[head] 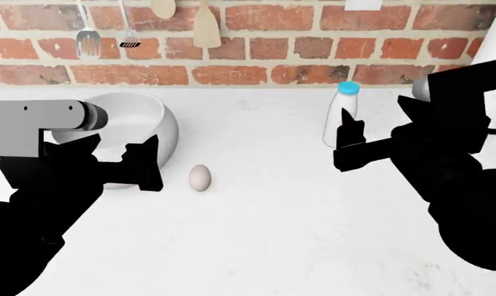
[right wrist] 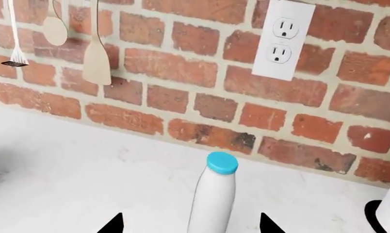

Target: Place the eggs and milk next to the bowl.

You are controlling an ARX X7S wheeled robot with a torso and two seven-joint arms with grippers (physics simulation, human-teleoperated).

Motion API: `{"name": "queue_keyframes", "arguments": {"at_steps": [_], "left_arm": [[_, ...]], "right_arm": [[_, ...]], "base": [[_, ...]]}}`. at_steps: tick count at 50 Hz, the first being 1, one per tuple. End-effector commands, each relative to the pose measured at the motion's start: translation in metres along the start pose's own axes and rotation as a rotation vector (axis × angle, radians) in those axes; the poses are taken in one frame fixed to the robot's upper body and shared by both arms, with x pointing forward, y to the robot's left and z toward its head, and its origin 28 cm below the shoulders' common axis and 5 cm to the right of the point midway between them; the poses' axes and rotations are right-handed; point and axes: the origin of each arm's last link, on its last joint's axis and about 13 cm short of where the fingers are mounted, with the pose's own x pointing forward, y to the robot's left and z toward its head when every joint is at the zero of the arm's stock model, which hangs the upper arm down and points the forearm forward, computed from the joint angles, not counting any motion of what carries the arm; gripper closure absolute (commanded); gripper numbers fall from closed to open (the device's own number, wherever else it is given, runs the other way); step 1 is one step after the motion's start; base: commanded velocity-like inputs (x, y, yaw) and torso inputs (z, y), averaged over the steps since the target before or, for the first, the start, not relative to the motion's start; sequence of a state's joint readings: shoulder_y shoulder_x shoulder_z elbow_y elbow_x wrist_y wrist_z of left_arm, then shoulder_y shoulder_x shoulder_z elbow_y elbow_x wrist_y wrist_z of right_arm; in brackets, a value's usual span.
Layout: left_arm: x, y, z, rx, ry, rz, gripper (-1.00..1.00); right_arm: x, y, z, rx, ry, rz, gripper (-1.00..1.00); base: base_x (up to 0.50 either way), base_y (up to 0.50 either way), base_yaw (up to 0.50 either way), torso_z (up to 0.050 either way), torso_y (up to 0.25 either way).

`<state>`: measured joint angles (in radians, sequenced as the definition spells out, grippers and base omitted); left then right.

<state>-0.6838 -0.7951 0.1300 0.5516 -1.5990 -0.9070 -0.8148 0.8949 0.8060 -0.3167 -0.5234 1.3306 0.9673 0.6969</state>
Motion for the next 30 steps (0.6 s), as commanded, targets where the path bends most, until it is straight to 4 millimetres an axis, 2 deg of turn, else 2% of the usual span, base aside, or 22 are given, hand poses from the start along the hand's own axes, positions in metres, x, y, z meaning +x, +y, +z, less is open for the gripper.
{"name": "queue_keyframes", "arguments": {"at_steps": [1, 30], "left_arm": [[0.003, 0.001, -0.002, 0.001, 0.008, 0.006, -1.0], [0.008, 0.004, -0.004, -0.005, 0.019, 0.01, -1.0]], "right_arm": [[0.028, -0.006, -0.004, 0.026, 0.017, 0.023, -1.0], [0.069, -0.017, -0.021, 0.11, 0.039, -0.019, -1.0]], "base": [[0.0, 0.0, 0.0, 0.0, 0.0], [0.0, 0.0, 0.0, 0.0, 0.0]]}}
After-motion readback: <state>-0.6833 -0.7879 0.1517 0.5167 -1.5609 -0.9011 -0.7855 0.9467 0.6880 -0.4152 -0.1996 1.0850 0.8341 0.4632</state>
